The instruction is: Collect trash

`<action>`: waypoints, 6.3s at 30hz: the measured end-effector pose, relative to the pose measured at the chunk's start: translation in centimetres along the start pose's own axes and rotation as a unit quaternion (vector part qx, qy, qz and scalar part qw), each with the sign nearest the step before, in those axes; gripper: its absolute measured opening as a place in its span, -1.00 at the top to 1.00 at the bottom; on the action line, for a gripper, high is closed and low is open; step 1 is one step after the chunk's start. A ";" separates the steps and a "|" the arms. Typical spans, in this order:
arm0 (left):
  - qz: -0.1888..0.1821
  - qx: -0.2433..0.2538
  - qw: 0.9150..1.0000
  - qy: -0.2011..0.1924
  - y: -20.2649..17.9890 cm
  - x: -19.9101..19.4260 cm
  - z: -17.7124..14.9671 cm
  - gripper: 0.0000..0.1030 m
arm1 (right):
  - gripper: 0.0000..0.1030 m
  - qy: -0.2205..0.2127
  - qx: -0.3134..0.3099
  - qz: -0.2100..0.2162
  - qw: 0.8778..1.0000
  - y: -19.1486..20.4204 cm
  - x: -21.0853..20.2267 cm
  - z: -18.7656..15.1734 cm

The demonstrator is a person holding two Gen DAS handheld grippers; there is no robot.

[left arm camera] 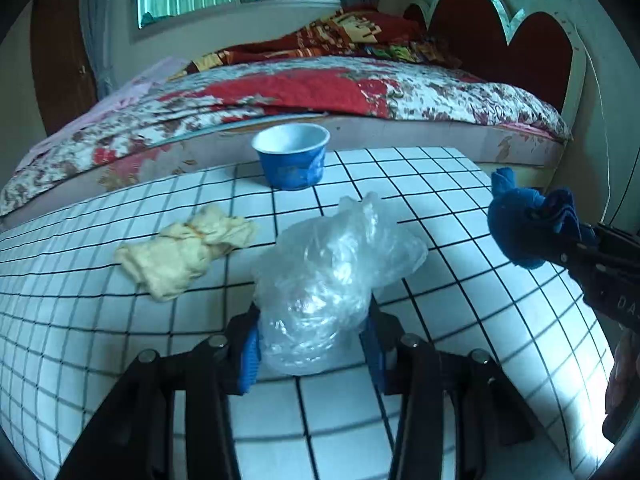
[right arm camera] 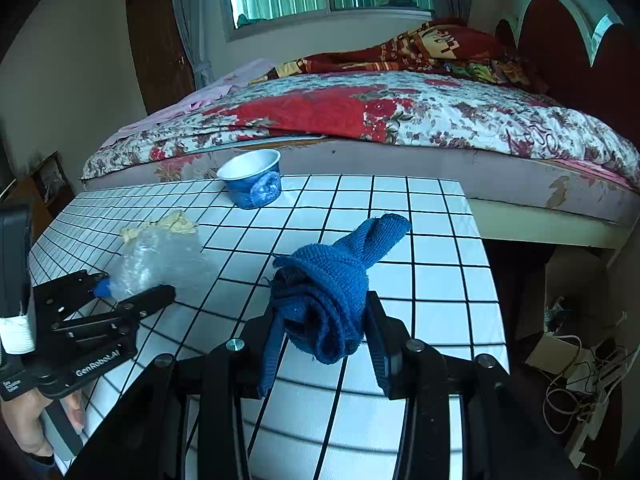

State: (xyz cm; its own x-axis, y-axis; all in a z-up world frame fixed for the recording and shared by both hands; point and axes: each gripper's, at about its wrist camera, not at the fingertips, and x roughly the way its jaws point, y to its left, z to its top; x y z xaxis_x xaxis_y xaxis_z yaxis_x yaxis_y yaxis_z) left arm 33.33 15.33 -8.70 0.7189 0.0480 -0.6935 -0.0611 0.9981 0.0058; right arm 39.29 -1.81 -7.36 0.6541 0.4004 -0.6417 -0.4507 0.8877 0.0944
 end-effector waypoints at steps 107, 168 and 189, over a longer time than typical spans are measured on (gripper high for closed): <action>-0.167 0.154 0.964 0.136 -33.6 -5.7 -23.7 -0.92 | -0.97 0.226 0.024 -0.149 0.962 -20.3 -19.0 -34.4; -0.050 0.039 0.998 -0.024 -18.5 -15.0 -15.9 -0.98 | -0.98 0.042 -0.019 -0.141 0.989 -6.8 -22.4 -22.6; 0.119 -0.024 0.992 -0.033 3.1 -8.9 -4.5 -0.98 | -0.98 0.003 -0.039 -0.013 0.999 2.8 -8.2 -4.5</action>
State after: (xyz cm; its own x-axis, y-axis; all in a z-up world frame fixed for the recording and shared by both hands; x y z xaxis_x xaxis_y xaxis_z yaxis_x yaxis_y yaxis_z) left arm 23.64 17.87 -5.77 0.7239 0.2870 -0.6273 -0.2676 0.9550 0.1281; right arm 29.90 -3.67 -5.26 0.6624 0.3752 -0.6485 -0.4791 0.8776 0.0183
